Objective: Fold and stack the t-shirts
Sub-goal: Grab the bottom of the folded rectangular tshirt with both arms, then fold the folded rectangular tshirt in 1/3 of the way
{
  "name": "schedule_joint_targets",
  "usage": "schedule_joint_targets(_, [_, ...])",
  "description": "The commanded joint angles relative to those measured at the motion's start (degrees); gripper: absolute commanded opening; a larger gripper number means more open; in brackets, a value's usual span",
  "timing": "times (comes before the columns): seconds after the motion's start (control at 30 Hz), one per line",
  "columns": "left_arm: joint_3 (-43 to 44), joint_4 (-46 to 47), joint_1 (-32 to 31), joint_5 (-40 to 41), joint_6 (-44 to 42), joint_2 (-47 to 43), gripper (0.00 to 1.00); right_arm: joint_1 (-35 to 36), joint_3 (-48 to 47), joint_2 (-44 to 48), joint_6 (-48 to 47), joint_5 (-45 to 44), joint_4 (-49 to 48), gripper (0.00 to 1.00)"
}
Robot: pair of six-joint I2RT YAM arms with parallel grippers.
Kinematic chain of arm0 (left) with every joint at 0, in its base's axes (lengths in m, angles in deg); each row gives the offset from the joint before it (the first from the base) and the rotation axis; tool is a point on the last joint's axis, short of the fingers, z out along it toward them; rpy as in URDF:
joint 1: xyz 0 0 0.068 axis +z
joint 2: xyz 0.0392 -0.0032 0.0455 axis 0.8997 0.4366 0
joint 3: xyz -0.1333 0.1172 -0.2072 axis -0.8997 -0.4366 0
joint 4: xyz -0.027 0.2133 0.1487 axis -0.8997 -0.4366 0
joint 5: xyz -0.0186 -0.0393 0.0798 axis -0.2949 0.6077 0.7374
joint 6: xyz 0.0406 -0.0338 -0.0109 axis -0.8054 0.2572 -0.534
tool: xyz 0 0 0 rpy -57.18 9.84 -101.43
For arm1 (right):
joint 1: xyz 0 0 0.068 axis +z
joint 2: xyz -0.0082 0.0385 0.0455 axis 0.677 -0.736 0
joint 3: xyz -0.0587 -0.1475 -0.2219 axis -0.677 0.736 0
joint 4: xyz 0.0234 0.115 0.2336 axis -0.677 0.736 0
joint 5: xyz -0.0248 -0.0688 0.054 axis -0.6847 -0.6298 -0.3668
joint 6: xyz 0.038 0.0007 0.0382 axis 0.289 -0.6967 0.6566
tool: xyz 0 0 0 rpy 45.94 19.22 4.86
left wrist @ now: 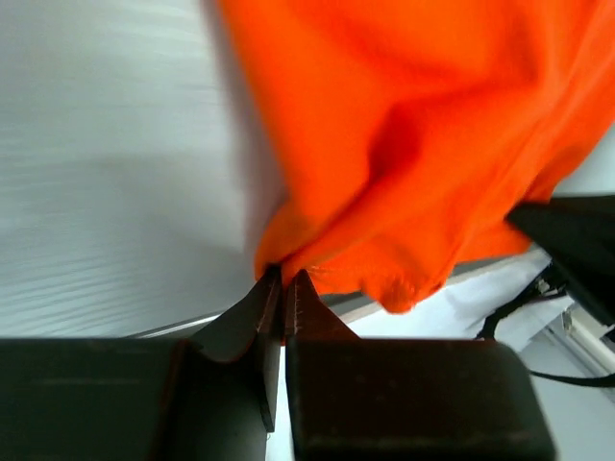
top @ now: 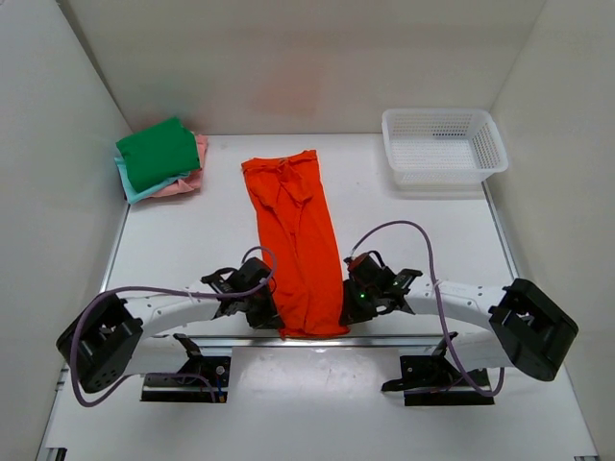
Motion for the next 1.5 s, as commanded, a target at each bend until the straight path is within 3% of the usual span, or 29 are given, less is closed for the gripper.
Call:
schedule_joint_targets(0.0, [-1.6,-4.6,2.4,2.4,-3.2,-3.0,0.13,1.5,-0.5,-0.6,1.7,1.7,0.0,0.0])
schedule_joint_targets(0.27, [-4.8,-7.2,3.2,-3.8,-0.9,-12.1,0.1,0.0,-5.4,-1.4,-3.4,4.4,4.0,0.0])
schedule_joint_targets(0.5, [3.4,-10.9,10.8,-6.8,-6.8,-10.9,0.12,-4.9,-13.4,-3.3,-8.7,8.8,9.4,0.0])
schedule_joint_targets(0.7, [14.1,-12.2,19.0,-10.0,-17.8,-0.5,0.12,-10.1,-22.7,-9.8,-13.8,11.0,13.6,0.0])
schedule_joint_targets(0.93, [26.2,-13.6,24.9,-11.9,-24.1,14.0,0.14,-17.3,-34.3,-19.2,-18.7,11.6,17.1,0.0])
schedule_joint_targets(1.2, [36.2,-15.3,30.4,-13.0,-27.0,23.9,0.16,-20.9,-48.1,-29.9,-23.0,12.6,20.9,0.0])
schedule_joint_targets(1.47, [46.3,-16.9,31.9,-12.8,-28.0,32.7,0.17,-24.7,-63.0,-41.9,-25.3,14.0,23.3,0.0])
